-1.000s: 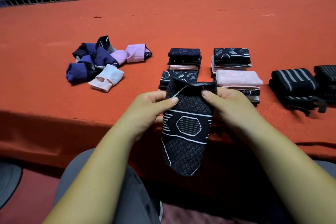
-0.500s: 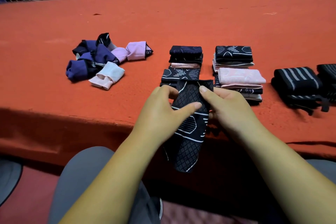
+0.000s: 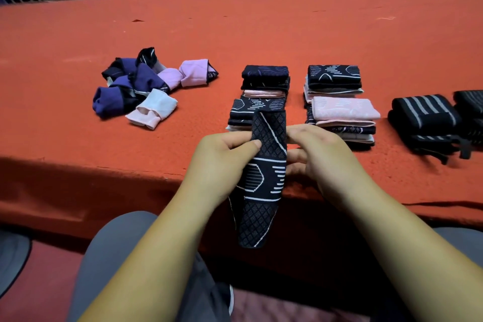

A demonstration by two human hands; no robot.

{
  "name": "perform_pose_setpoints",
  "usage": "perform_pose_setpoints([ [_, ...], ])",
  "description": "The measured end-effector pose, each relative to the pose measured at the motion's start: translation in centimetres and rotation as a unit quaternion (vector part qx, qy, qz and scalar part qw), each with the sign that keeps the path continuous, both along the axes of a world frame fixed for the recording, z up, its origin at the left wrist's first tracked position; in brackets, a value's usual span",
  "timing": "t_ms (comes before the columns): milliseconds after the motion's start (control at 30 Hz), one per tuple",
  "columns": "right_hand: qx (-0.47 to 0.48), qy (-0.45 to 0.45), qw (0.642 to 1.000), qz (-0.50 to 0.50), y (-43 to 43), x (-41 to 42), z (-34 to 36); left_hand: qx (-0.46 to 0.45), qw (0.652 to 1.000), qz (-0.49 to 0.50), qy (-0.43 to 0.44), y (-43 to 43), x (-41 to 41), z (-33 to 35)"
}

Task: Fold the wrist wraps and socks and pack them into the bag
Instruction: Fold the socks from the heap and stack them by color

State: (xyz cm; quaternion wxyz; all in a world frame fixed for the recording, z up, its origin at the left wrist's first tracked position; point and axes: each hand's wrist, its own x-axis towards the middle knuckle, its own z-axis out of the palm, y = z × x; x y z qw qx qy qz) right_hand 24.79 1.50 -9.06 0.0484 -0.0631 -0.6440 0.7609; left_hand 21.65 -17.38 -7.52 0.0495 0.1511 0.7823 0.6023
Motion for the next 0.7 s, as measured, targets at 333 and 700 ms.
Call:
perform_pose_setpoints([
  [333,0.041,0.020,0.998,0.051,0.2,0.4,-0.8,0.257,0.960,-0.009,-0.110,-1.4,-0.4,1.3],
  [700,0.095,0.085,0.992,-0.021,1.0,0.7,-0.2,0.091,0.992,-0.005,-0.084,-1.6,-1.4,0.2],
])
